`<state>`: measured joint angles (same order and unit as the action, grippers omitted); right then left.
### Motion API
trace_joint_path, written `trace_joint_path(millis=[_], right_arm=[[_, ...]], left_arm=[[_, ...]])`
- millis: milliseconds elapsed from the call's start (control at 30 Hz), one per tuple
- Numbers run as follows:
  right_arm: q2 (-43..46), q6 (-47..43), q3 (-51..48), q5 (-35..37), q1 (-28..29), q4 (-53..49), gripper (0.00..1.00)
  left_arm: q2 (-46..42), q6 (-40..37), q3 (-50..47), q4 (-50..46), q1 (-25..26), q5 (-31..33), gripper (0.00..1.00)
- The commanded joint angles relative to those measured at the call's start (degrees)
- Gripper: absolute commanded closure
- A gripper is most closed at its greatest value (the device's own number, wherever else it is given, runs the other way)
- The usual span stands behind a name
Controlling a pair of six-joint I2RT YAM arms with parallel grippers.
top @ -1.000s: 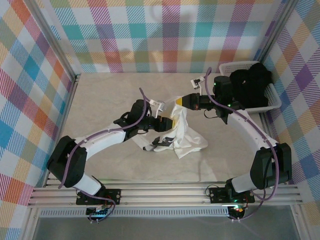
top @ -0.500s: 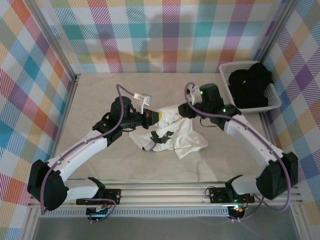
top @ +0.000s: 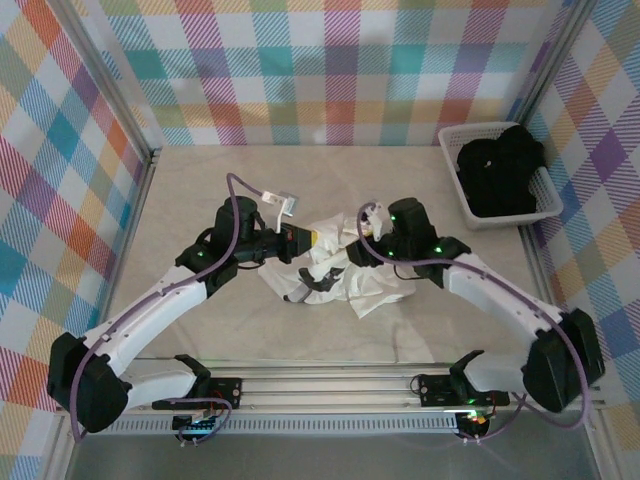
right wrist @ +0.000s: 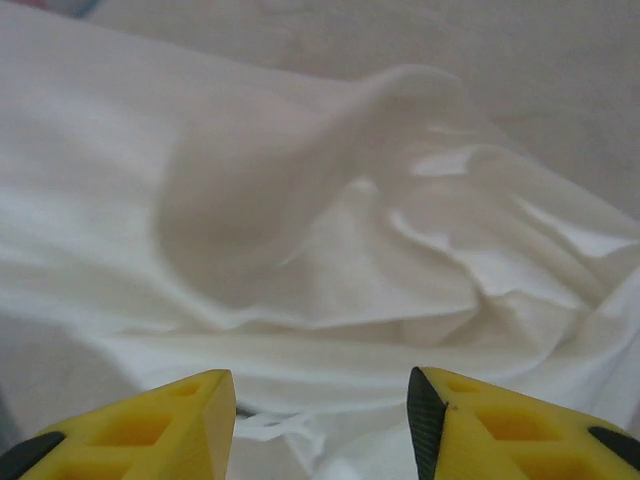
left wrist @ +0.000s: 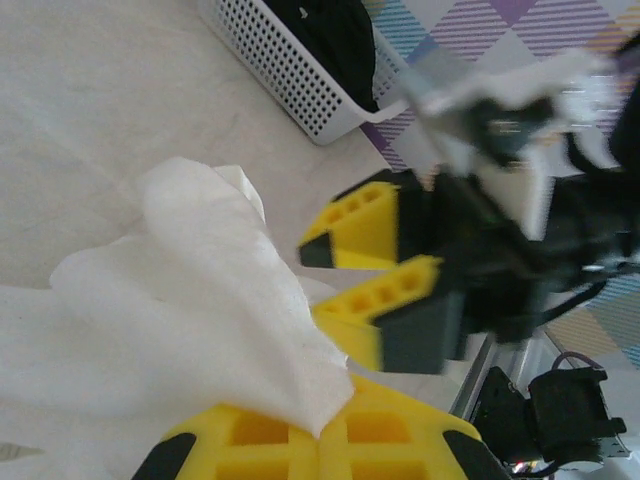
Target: Fold the inside-out t-shirt
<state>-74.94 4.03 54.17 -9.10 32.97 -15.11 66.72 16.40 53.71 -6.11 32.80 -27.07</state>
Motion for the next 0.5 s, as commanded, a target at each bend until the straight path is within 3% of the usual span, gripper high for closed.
trace_joint_path(millis=[0,300,400,467], right_arm=[[-4.8,0.0,5.9,6.3,-1.4,-0.8,0.51],[-17.9,-0.4,10.0,5.9,-2.4,3.0,0.52],[-17.7,0.4,9.7,-1.3,-2.8,6.6,0.76],[-14.6,0.8,9.6,-5.4,-3.9,6.2,0.98]], left_arm=[[-1.8,-1.7,-0.1,-0.7,-0.7,1.1,1.00],[-2.2,-2.2,-0.2,-1.3,-0.7,2.3,1.00],[-2.9,-1.6,-0.7,-1.2,-0.7,5.2,1.00],[-3.5,-0.3,-0.8,-2.5,-0.8,10.8,1.00]])
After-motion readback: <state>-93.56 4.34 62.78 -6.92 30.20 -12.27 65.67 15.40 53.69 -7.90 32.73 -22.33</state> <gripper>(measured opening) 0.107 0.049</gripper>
